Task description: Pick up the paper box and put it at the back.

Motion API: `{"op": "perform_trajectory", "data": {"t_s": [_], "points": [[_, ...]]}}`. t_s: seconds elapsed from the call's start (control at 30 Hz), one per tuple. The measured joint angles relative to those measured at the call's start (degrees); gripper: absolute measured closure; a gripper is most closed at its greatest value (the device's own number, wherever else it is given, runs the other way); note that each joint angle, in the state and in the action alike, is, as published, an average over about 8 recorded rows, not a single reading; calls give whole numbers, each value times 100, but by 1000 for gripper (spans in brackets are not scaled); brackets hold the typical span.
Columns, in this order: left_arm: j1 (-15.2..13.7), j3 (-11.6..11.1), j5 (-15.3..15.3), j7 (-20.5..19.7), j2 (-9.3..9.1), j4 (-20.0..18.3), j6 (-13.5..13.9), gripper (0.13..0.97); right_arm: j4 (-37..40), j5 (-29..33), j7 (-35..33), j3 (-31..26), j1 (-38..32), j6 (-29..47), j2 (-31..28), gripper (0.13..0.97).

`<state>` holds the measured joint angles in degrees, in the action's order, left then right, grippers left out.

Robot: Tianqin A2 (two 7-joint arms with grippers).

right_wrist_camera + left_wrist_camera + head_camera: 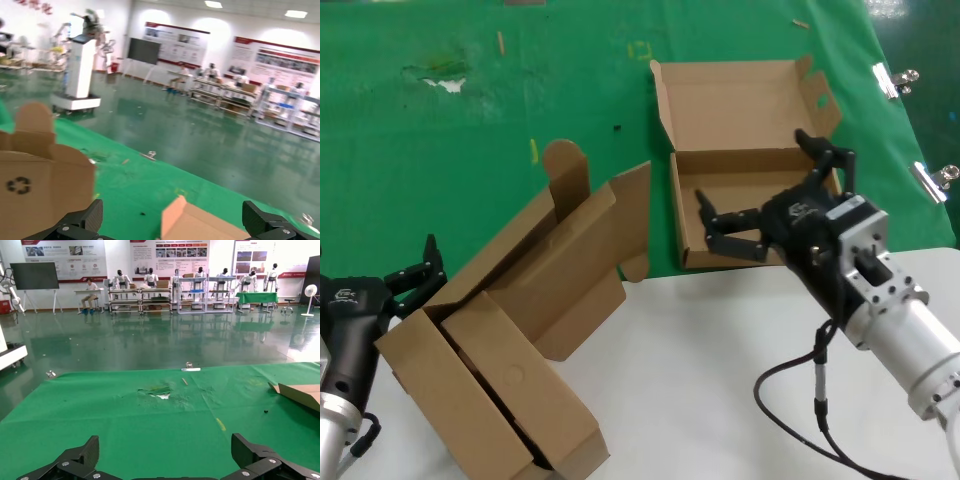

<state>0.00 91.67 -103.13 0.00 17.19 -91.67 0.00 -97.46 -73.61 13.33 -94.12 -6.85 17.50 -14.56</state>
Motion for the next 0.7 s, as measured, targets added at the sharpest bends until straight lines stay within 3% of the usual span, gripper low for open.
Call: {"op": "perform_trajectory", "data": {"t_s": [0.5, 0.7], "points": [[0, 0, 0, 0, 0, 0, 0, 133, 422, -2146, -969, 179, 500, -1272, -192, 129], [0, 0, 0, 0, 0, 0, 0, 132, 502, -2559, -1156, 213, 594, -1517, -229, 129]]}}
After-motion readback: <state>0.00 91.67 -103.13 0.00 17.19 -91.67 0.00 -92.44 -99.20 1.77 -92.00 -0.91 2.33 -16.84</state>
